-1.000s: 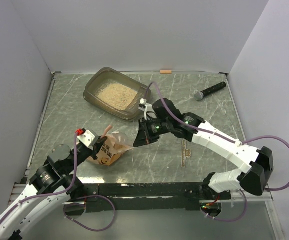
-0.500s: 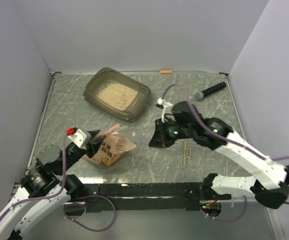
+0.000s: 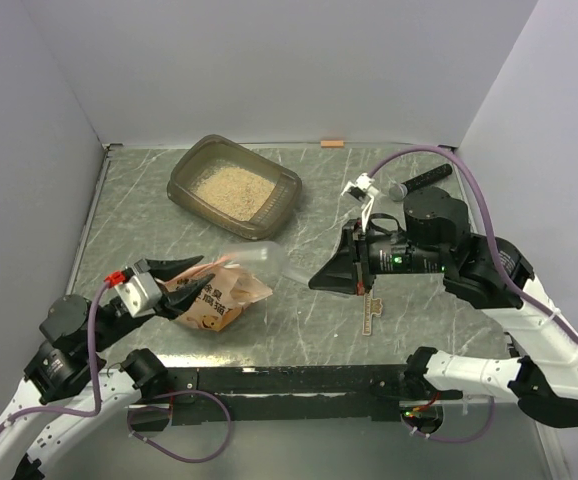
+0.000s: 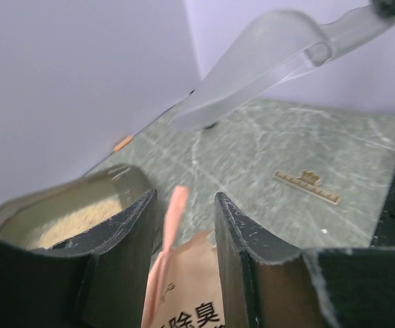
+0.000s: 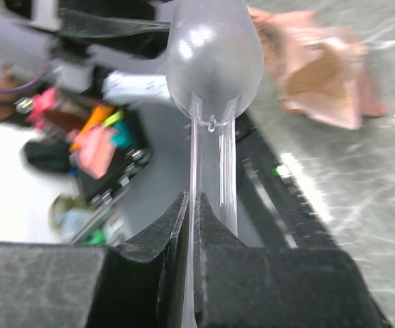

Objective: Fill the litter box with clean litter

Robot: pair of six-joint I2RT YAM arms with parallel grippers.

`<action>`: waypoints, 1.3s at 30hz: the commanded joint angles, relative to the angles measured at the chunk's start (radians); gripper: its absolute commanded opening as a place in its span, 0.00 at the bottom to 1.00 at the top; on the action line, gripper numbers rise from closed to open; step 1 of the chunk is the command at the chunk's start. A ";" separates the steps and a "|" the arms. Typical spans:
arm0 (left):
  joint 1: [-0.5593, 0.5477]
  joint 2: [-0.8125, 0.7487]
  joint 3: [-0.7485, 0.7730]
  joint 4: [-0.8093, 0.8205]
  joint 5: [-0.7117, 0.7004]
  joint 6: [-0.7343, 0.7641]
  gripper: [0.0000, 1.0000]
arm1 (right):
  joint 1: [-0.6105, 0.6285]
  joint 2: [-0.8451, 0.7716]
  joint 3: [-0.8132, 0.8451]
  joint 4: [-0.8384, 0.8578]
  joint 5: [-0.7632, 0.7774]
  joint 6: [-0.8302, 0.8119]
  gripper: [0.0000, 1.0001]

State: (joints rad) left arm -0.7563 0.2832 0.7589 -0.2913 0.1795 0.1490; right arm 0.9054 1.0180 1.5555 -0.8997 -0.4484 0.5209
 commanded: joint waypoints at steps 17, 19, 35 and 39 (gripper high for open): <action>-0.005 -0.064 -0.013 0.195 0.258 0.060 0.48 | 0.006 -0.016 -0.029 0.145 -0.305 0.110 0.00; -0.005 -0.062 -0.012 0.202 0.264 0.058 0.48 | 0.010 -0.016 -0.037 0.150 -0.302 0.108 0.00; -0.005 -0.027 -0.049 0.282 0.342 0.057 0.30 | 0.050 0.007 -0.110 0.263 -0.329 0.151 0.00; -0.003 -0.012 -0.053 0.285 0.368 0.057 0.01 | 0.058 0.002 -0.120 0.275 -0.331 0.152 0.00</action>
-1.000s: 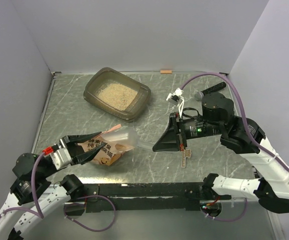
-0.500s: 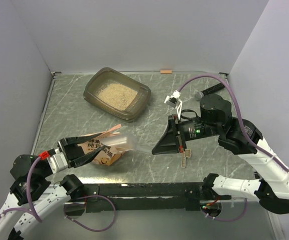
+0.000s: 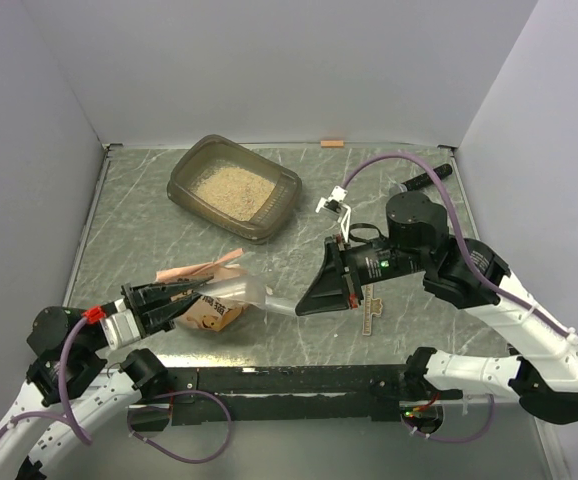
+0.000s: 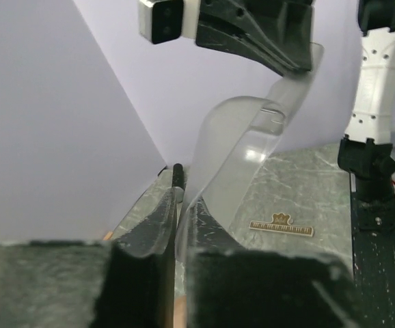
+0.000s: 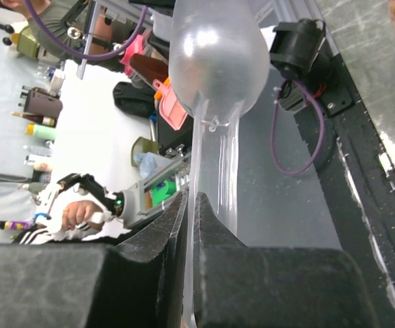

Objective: Fill the litter box with clean litter

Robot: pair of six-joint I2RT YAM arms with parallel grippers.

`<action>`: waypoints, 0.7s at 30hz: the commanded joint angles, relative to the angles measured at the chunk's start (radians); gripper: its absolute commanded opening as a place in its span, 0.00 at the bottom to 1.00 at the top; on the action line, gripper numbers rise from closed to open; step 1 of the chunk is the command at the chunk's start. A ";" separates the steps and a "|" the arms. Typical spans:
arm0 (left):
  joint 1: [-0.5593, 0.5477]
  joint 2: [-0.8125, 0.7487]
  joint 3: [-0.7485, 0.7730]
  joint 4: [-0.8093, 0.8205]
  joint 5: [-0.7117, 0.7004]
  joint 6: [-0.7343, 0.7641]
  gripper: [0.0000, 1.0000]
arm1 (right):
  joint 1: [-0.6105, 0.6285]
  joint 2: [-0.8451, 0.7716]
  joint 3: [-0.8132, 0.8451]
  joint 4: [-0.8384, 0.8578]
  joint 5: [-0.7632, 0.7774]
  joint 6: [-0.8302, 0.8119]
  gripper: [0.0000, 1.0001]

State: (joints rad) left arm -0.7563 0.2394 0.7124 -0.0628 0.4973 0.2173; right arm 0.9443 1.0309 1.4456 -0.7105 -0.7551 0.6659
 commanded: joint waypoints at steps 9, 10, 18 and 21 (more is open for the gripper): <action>-0.005 0.052 0.103 -0.059 -0.022 -0.056 0.01 | 0.019 -0.046 -0.018 0.065 0.040 -0.077 0.51; -0.003 0.061 0.122 -0.083 -0.025 -0.056 0.01 | 0.019 -0.051 -0.013 0.054 0.071 -0.101 0.55; -0.005 0.070 0.199 -0.210 -0.068 -0.119 0.01 | -0.002 -0.143 -0.070 0.166 0.241 -0.354 0.80; -0.005 0.084 0.234 -0.255 -0.129 -0.173 0.01 | -0.001 -0.169 -0.123 0.227 0.252 -0.422 0.85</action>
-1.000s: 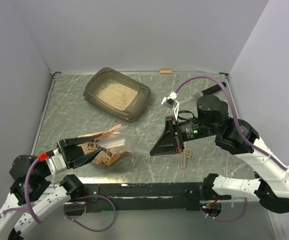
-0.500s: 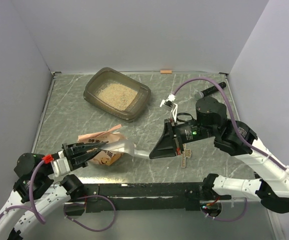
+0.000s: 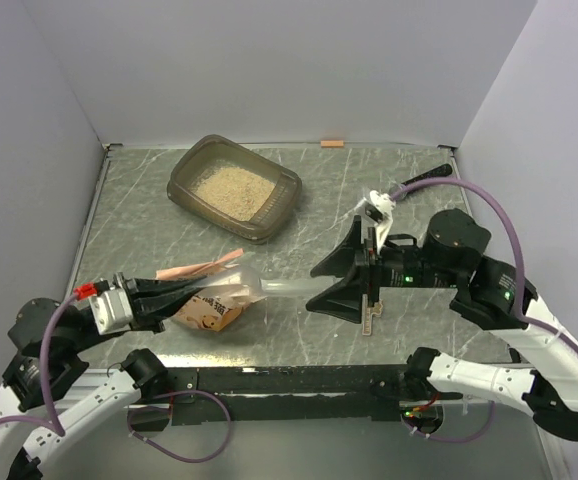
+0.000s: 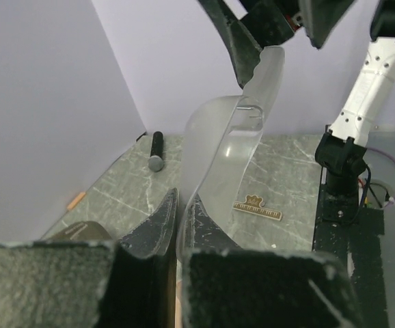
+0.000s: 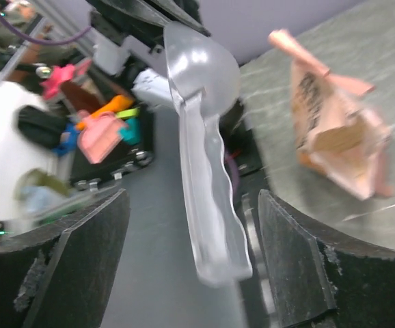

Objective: Fill the litter box with clean litter

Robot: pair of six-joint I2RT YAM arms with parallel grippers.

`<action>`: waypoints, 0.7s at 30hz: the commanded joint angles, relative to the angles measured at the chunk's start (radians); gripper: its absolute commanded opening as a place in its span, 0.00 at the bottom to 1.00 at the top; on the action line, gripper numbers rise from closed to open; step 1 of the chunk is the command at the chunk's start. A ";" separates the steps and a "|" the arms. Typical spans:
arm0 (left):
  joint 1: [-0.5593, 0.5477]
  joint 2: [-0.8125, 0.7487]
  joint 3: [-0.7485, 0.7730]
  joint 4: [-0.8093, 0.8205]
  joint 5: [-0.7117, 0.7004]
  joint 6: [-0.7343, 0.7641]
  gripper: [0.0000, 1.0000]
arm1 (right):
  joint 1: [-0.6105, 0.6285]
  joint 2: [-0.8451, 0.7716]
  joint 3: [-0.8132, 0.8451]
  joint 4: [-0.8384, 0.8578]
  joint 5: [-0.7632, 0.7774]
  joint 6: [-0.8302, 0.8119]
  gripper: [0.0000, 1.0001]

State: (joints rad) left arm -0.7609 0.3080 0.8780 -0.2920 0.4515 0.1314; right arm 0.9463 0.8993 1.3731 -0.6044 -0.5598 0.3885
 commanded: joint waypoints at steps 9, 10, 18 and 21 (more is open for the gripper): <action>0.000 0.055 0.075 -0.013 -0.119 -0.230 0.01 | -0.017 -0.141 -0.282 0.506 -0.008 -0.208 0.89; 0.002 0.060 0.070 -0.006 -0.117 -0.237 0.01 | -0.018 -0.143 -0.299 0.529 -0.026 -0.191 0.88; 0.000 0.068 0.012 0.050 -0.114 -0.279 0.01 | -0.029 -0.165 -0.358 0.729 -0.080 -0.111 0.87; 0.002 0.068 0.003 0.057 -0.122 -0.286 0.01 | -0.029 -0.146 -0.347 0.730 -0.103 -0.099 0.83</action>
State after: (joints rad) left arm -0.7609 0.3645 0.8886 -0.3092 0.3496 -0.1173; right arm 0.9226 0.7506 1.0130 0.0040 -0.6132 0.2619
